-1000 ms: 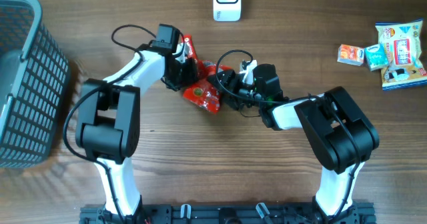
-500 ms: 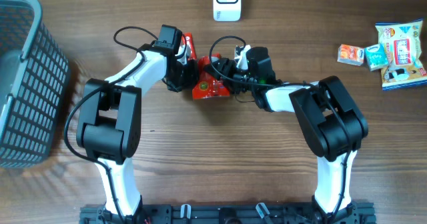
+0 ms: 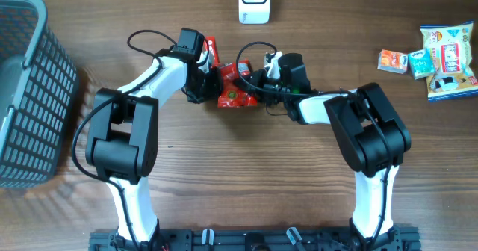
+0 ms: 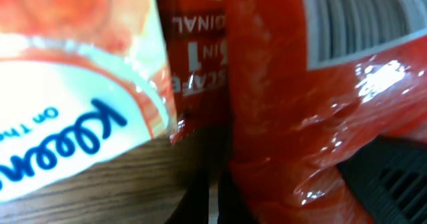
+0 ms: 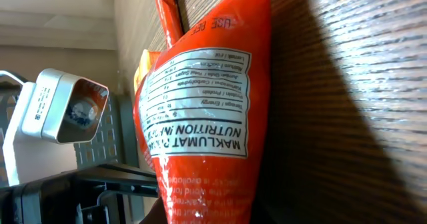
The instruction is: Scan the item barcode
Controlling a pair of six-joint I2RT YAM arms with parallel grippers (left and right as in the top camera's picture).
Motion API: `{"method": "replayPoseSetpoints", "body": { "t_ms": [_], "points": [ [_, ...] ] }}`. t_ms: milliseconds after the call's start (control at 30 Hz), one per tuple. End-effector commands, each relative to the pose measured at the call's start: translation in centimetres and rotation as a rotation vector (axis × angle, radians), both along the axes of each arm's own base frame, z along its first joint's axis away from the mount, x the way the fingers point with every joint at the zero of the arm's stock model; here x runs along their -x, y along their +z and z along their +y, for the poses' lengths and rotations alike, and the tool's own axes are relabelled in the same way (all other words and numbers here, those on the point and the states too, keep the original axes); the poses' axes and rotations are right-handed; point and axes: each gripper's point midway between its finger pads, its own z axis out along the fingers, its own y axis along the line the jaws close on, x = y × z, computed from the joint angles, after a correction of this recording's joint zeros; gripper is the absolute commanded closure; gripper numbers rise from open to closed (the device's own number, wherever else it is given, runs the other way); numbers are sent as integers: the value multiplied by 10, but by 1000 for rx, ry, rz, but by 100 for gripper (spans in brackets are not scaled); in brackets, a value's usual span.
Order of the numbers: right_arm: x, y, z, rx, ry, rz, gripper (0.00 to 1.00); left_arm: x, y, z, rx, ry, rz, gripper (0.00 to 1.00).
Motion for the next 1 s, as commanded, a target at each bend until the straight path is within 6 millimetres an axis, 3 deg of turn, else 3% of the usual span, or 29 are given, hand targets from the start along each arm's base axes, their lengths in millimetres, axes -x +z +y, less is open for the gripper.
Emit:
{"method": "replayPoseSetpoints", "body": {
  "t_ms": [0, 167, 200, 233, 433, 600, 767, 867, 900, 967],
  "points": [
    [21, -59, -31, 86, -57, 162, 96, 5, 3, 6, -31, 13, 12, 96],
    [6, -23, -43, 68, -26, 47, 96, -4, 51, 11, -17, 30, -93, 96],
    [0, 2, -47, 100, 5, -58, 96, -8, 81, 19, -20, 50, -163, 96],
    [-3, 18, -51, 138, 15, -122, 96, -10, 99, 26, -23, 67, -202, 96],
    [-12, 93, -79, 418, 42, -467, 96, -5, 151, 66, -53, 162, -291, 96],
    [-12, 163, -91, 585, 92, -797, 96, -1, 163, 104, -77, 254, -289, 96],
    [-10, 197, -87, 634, 142, -987, 96, 4, 158, 132, -93, 323, -244, 94],
    [-10, 203, -85, 642, 154, -1036, 96, 6, 156, 149, -101, 365, -225, 83],
    [-10, 204, -85, 639, 157, -1041, 96, 7, 156, 153, -103, 377, -221, 66],
    [-10, 205, -84, 634, 159, -1048, 96, 8, 155, 160, -106, 395, -214, 57]
  ]
}}
